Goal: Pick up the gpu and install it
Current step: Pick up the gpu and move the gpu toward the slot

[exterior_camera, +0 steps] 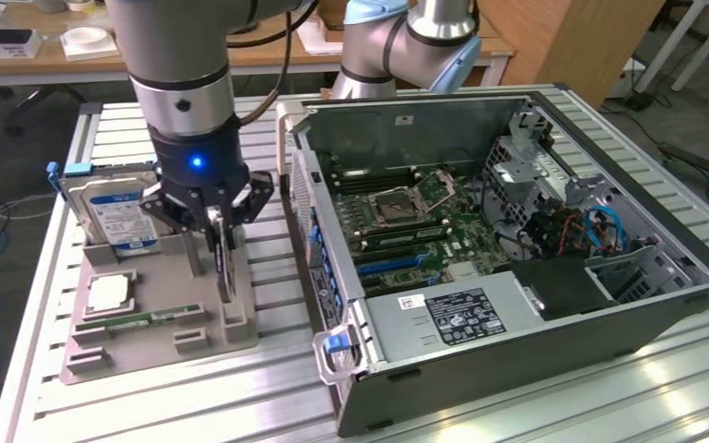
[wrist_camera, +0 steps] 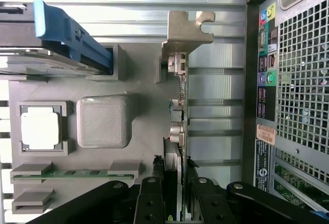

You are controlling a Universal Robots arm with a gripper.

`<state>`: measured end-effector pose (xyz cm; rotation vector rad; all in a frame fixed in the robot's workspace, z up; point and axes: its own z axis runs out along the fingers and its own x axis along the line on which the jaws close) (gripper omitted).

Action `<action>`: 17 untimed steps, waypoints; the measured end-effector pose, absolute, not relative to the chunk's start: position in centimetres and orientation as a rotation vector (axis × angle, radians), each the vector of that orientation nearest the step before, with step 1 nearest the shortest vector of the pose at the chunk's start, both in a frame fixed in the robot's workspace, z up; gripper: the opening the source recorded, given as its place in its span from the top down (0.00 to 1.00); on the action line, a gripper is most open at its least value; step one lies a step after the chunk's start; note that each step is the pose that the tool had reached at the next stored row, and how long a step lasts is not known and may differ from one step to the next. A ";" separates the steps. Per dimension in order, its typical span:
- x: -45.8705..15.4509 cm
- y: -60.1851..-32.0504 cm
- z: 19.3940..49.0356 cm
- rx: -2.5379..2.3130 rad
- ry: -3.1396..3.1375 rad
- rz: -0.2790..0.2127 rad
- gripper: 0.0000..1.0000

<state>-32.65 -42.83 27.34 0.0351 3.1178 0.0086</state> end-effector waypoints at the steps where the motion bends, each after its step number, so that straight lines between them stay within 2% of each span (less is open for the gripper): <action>1: -32.6 -42.8 27.5 0.035 3.118 0.009 0.74; 17: -32.6 -42.8 30.4 0.035 3.118 0.009 0.74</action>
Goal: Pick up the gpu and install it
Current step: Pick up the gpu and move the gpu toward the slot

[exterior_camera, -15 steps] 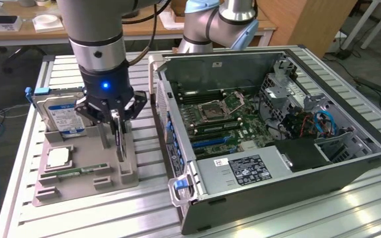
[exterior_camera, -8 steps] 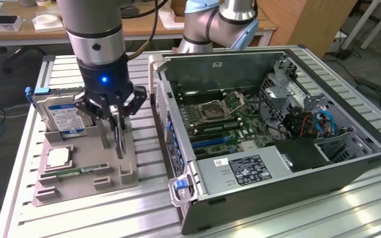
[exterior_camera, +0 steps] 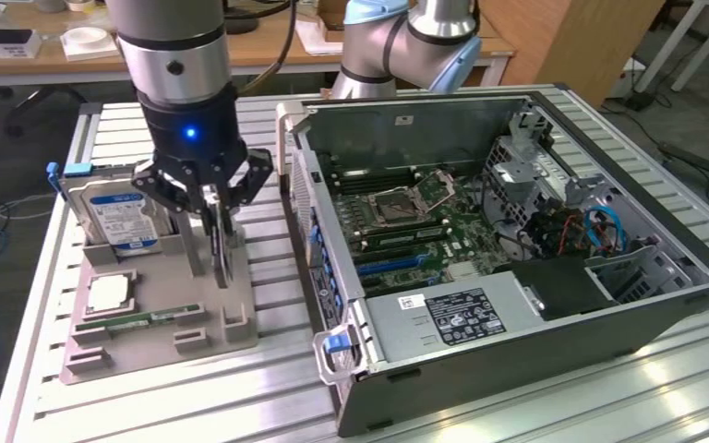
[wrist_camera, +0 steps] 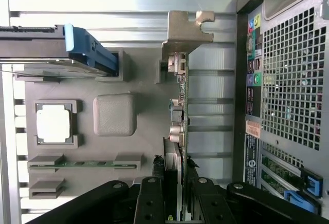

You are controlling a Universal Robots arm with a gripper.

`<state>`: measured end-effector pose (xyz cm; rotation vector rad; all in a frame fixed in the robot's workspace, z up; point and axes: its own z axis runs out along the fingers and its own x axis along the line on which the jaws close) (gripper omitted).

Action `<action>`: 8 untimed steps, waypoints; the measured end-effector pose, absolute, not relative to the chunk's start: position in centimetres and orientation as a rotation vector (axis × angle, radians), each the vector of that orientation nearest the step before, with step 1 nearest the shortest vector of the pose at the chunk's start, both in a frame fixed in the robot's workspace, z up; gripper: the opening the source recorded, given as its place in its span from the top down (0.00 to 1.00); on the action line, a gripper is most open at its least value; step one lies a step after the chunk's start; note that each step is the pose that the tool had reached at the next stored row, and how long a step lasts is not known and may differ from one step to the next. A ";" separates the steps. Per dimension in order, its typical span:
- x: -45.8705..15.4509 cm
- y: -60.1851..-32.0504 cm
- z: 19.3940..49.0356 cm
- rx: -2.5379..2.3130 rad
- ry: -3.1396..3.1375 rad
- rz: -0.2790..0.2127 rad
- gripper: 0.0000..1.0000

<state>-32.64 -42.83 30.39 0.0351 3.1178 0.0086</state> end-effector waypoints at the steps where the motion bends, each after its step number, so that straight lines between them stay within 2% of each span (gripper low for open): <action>1: -32.6 -42.8 30.6 0.035 3.118 0.009 0.74; 8: -32.6 -42.8 31.9 0.035 3.118 0.009 0.74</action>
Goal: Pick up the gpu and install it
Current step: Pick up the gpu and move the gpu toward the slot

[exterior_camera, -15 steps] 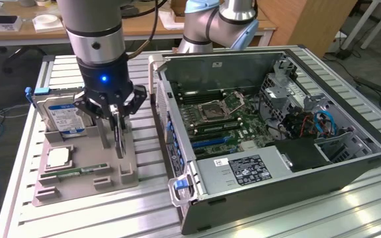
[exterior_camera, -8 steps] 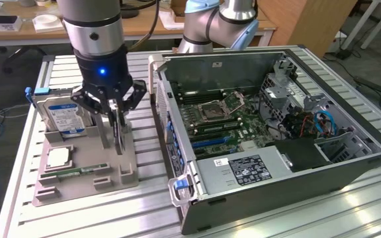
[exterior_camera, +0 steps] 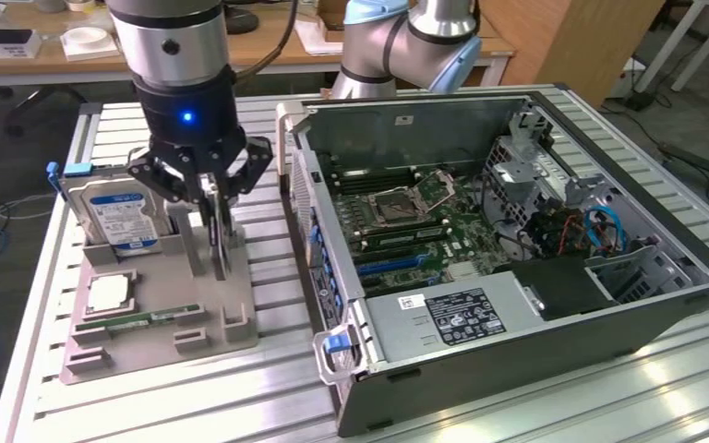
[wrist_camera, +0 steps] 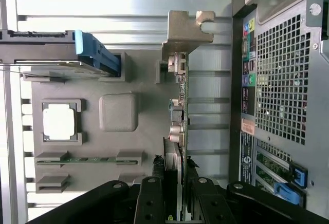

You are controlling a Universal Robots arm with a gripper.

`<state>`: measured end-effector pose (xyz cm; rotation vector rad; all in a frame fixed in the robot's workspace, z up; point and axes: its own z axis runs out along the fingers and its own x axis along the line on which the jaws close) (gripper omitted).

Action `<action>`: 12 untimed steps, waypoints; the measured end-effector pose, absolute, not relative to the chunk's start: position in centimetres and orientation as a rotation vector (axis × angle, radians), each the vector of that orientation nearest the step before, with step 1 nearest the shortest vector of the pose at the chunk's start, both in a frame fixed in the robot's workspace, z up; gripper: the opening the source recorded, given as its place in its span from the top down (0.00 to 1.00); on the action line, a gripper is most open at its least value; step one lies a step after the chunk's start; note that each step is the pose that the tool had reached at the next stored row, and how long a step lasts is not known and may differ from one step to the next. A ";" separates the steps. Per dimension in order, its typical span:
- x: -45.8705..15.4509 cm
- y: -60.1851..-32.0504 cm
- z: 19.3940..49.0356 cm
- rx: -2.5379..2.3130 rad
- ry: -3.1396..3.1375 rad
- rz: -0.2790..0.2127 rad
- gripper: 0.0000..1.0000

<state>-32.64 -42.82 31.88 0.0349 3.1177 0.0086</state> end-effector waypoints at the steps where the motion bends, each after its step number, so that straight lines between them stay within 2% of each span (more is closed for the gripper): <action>1: -32.6 -42.8 32.1 0.035 3.118 0.009 0.74; 12: -32.6 -42.8 34.3 0.035 3.118 0.009 0.74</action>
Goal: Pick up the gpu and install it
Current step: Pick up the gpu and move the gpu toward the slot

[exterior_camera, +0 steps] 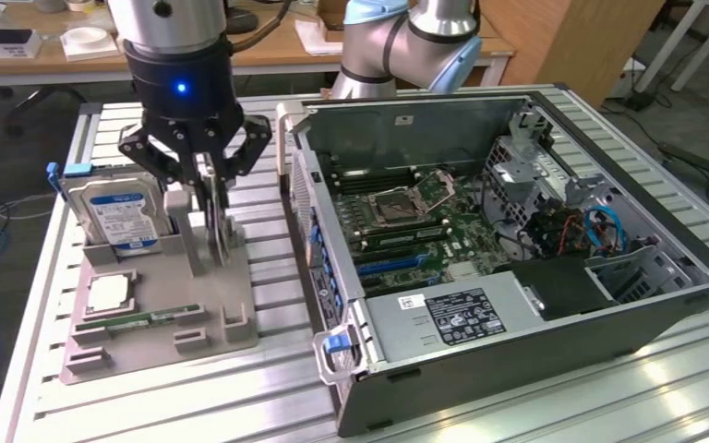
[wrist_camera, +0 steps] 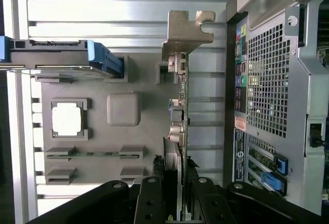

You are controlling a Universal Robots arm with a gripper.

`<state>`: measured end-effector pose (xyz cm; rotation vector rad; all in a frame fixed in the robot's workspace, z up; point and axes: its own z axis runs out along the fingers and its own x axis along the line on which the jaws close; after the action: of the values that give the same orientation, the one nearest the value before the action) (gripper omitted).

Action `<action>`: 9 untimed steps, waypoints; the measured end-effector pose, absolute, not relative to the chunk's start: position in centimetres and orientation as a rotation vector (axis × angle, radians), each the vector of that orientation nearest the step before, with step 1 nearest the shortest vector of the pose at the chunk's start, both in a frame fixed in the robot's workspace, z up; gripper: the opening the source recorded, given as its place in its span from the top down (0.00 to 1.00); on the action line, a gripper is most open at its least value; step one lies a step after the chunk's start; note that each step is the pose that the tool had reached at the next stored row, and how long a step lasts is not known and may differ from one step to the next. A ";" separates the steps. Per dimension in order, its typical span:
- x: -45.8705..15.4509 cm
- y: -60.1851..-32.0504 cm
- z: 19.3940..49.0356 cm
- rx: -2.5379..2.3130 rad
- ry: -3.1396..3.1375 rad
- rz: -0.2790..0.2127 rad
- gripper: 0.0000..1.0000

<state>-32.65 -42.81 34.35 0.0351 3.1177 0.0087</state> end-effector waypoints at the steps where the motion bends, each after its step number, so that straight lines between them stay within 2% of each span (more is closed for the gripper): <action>1: -32.6 -42.8 34.5 0.035 3.118 0.009 0.74; 9: -32.6 -42.8 36.1 0.035 3.118 0.009 0.74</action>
<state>-32.65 -42.81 36.07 0.0350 3.1177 0.0086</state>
